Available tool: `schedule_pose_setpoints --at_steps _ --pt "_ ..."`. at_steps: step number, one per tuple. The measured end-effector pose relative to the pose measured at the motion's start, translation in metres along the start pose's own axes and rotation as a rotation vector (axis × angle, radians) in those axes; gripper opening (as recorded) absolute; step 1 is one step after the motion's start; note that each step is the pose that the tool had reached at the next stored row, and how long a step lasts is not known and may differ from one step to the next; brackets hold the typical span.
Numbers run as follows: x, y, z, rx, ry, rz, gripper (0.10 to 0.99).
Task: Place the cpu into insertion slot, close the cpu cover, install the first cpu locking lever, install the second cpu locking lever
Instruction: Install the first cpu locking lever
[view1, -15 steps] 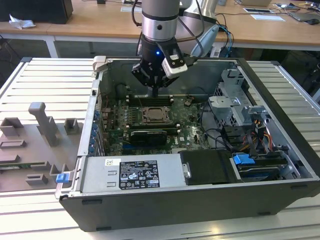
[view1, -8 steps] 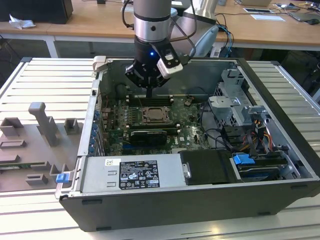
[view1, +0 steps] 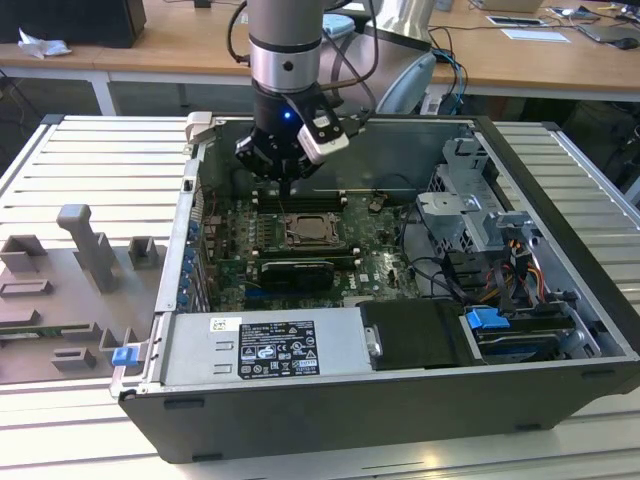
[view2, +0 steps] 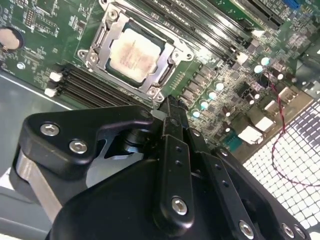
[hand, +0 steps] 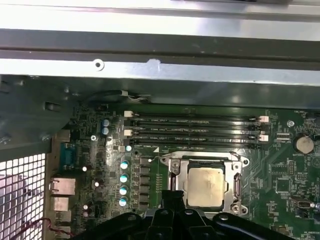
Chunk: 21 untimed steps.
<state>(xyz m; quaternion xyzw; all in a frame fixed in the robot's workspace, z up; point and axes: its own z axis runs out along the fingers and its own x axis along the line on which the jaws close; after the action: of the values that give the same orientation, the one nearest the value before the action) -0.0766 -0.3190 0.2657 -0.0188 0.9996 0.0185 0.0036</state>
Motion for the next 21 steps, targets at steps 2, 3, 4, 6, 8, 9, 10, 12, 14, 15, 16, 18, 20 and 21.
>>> schedule_pose_setpoints --at_steps 2,3,4,6,8,9,10,12,14,15,16,18,20,21 --pt "0.0029 0.0002 0.0003 0.000 -0.0006 -0.001 0.106" --pt "0.0044 0.0002 0.0004 0.000 -0.0006 -0.001 0.106" --pt "0.0064 0.0003 0.0006 0.000 -0.0006 -0.002 0.106" --pt "0.0102 0.0004 0.0011 0.000 -0.0009 -0.003 0.106" --pt "0.0154 0.0005 0.0018 0.000 -0.0014 -0.004 0.106" --pt "0.0178 0.0007 0.0021 -0.001 -0.0018 -0.004 0.106" --pt "0.0198 0.0009 0.0027 -0.001 -0.0022 -0.004 0.106" --pt "0.0237 0.0033 0.0044 -0.001 -0.0023 -0.004 0.106" --pt "0.0253 0.0074 0.0056 -0.002 -0.0023 -0.005 0.106" --pt "0.0263 0.0114 0.0062 -0.002 -0.0024 -0.004 0.106" --pt "0.0270 0.0147 0.0065 -0.002 -0.0023 -0.005 0.106" --pt "0.0285 0.0211 0.0067 -0.002 -0.0024 -0.004 0.106" --pt "0.0286 0.0252 0.0068 -0.002 -0.0023 -0.005 0.106" --pt "0.0285 0.0254 0.0068 -0.002 -0.0022 -0.005 0.106"
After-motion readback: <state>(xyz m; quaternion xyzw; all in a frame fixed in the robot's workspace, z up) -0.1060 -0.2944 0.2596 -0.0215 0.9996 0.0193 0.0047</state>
